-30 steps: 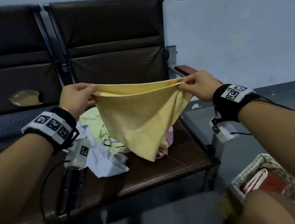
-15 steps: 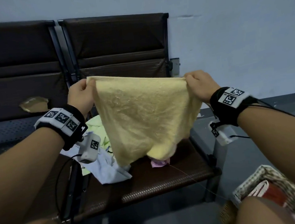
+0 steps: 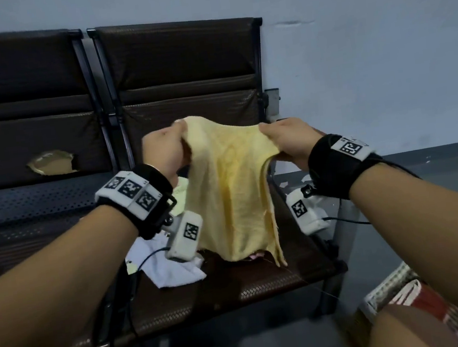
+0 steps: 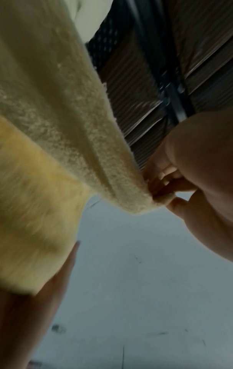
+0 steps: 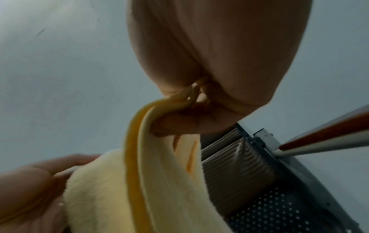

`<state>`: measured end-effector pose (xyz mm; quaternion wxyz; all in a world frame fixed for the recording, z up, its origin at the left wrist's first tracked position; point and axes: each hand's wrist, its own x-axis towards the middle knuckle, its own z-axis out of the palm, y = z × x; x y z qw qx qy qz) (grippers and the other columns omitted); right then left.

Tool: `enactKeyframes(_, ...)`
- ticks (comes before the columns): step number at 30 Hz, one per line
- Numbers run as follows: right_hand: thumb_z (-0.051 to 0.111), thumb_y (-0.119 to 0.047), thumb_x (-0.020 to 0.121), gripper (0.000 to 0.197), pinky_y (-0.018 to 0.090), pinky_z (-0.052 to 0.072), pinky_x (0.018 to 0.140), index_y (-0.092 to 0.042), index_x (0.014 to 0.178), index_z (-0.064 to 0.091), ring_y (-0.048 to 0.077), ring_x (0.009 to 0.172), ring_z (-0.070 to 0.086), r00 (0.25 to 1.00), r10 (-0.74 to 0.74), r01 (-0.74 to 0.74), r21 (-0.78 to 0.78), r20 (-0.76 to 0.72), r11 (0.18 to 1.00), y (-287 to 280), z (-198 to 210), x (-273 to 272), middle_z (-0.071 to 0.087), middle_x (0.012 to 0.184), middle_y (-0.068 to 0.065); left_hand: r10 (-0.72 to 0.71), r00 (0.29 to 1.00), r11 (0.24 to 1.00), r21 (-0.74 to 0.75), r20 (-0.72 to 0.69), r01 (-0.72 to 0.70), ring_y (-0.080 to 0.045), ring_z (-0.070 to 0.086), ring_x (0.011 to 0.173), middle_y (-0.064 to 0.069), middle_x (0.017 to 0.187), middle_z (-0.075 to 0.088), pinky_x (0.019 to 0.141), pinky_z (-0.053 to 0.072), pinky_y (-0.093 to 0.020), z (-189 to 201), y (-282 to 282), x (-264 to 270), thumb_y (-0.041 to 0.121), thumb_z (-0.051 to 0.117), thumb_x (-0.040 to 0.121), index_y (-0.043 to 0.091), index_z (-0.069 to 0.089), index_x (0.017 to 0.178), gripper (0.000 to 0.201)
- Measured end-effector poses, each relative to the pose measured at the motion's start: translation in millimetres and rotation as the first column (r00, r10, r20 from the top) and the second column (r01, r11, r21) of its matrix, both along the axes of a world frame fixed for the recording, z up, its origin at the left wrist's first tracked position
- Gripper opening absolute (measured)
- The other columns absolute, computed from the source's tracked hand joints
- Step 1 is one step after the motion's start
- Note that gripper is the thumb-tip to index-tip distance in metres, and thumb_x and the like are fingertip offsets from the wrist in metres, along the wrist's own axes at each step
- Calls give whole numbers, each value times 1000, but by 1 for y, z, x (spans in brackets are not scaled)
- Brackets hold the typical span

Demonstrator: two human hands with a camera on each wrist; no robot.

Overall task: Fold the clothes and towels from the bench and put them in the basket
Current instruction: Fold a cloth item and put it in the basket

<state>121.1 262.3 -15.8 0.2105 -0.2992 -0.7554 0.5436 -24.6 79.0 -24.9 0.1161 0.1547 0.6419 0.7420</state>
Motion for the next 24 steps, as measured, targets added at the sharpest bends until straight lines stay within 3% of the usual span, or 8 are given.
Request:
enactKeyframes(4, 63, -31, 97, 29, 27, 59, 64, -4, 94, 74, 18, 74, 74, 988, 120, -131, -121, -93, 984, -26, -1, -8, 74, 82, 8, -276, 954, 961, -49, -114, 272, -13, 61, 61, -2, 68, 67, 62, 49, -28, -6, 13, 50, 24, 64, 96, 5, 75, 82, 26)
enactKeyframes(6, 66, -40, 93, 38, 28, 59, 66, -3, 101, 74, 21, 80, 76, 982, 161, -175, -143, -103, 974, -35, 0, -7, 76, 86, 9, -356, 918, 934, -93, -175, 344, -18, 67, 72, -14, 80, 73, 68, 55, -31, -9, 15, 66, 21, 65, 96, 5, 78, 91, 20)
enactKeyframes(8, 66, -29, 93, 33, 32, 60, 69, 3, 97, 73, 26, 81, 75, 978, 187, -197, -110, -97, 974, -38, 0, -3, 75, 87, 15, -394, 896, 918, -142, -203, 371, -26, 69, 78, -19, 86, 74, 78, 58, -40, -10, 15, 73, 15, 67, 94, 7, 78, 92, 15)
enactKeyframes(10, 56, -7, 93, 18, 31, 58, 64, 5, 93, 70, 27, 75, 69, 979, 186, -192, -78, -78, 978, -38, -1, 1, 68, 84, 17, -391, 908, 919, -126, -154, 374, -20, 67, 70, -12, 79, 72, 71, 58, -32, -11, 13, 71, 9, 66, 91, 7, 77, 87, 13)
enactKeyframes(12, 47, 3, 92, 26, 28, 54, 61, 0, 100, 71, 22, 76, 63, 977, 204, -208, -57, -67, 977, -37, -2, 4, 64, 88, 15, -289, 954, 957, -50, -83, 286, -17, 63, 62, -11, 76, 68, 63, 55, -26, -12, 12, 62, -2, 58, 88, 4, 73, 88, 17)
enactKeyframes(16, 43, 3, 91, 32, 26, 50, 60, -16, 86, 68, 16, 75, 61, 946, 319, -322, -57, -61, 945, -33, 1, 9, 62, 84, 5, -238, 971, 960, -153, -14, 234, -19, 61, 97, -8, 110, 60, 91, 52, -37, -18, 13, 37, -12, 51, 82, 15, 52, 132, 57)
enactKeyframes(21, 44, -1, 86, 36, 28, 52, 64, -21, 72, 70, 15, 74, 62, 927, 365, -372, -88, -81, 924, -23, 6, 9, 65, 76, 0, -621, 750, 740, -146, 228, 657, -16, 57, 70, -4, 85, 61, 67, 48, -28, -22, 11, 20, 12, 61, 68, 8, 61, 107, 39)
enactKeyframes(24, 66, -18, 86, 13, 31, 57, 66, -21, 81, 78, 18, 78, 72, 946, 323, -323, -82, -18, 943, -5, 5, 12, 76, 84, 1, -605, 770, 753, -168, 201, 636, -21, 70, 90, -10, 104, 73, 79, 58, -33, -23, 23, 6, 15, 72, 82, 1, 68, 114, 36)
